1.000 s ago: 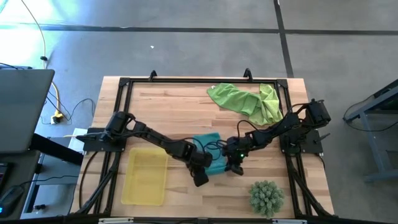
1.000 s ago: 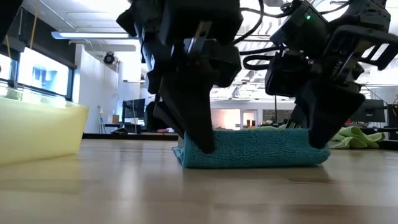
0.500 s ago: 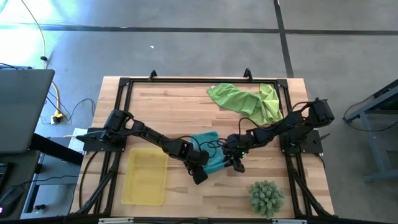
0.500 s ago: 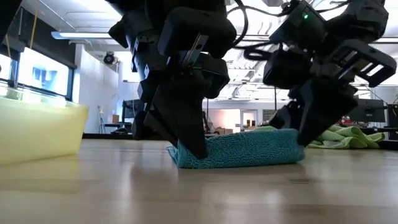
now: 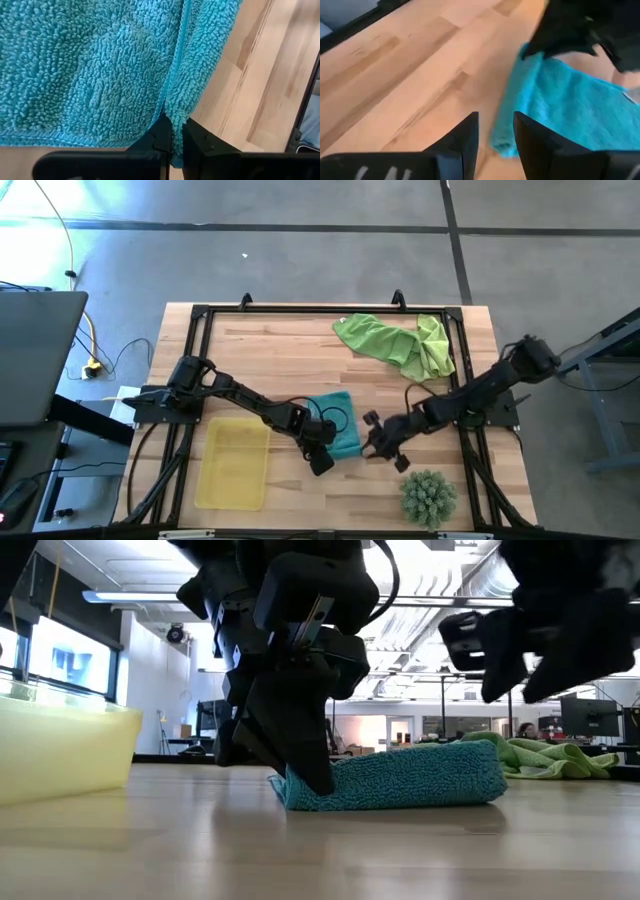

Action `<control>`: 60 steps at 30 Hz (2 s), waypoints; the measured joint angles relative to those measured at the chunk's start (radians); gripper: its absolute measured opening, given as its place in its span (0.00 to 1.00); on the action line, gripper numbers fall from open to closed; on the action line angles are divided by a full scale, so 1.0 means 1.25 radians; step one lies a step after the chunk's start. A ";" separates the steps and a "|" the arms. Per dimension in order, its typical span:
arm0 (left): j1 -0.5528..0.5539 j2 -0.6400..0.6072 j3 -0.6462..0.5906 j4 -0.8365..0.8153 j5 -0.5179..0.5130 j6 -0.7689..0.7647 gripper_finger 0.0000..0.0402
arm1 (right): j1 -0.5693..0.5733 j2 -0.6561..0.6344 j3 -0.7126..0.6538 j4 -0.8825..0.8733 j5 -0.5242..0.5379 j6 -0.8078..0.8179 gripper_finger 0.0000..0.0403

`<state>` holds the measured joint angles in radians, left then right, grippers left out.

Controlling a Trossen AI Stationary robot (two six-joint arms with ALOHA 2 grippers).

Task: Roll microfiber towels into tight, uniform cylinder then place into a basket
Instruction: Roll the blue microfiber towel

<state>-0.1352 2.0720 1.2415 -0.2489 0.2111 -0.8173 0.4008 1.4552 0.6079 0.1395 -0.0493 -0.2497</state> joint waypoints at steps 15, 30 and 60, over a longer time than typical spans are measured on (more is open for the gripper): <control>-0.003 0.000 -0.001 0.006 -0.004 -0.014 0.03 | 0.020 0.123 0.000 0.109 0.060 0.004 0.29; 0.003 0.000 -0.001 0.010 0.001 -0.014 0.03 | 0.019 0.124 0.000 0.102 0.096 0.026 0.49; 0.005 0.000 0.000 0.014 0.002 0.000 0.03 | 0.013 0.200 0.052 0.085 0.054 0.136 0.46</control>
<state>-0.1291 2.0724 1.2411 -0.2313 0.2141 -0.8169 0.4172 1.7049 0.6727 0.2457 0.0183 -0.0796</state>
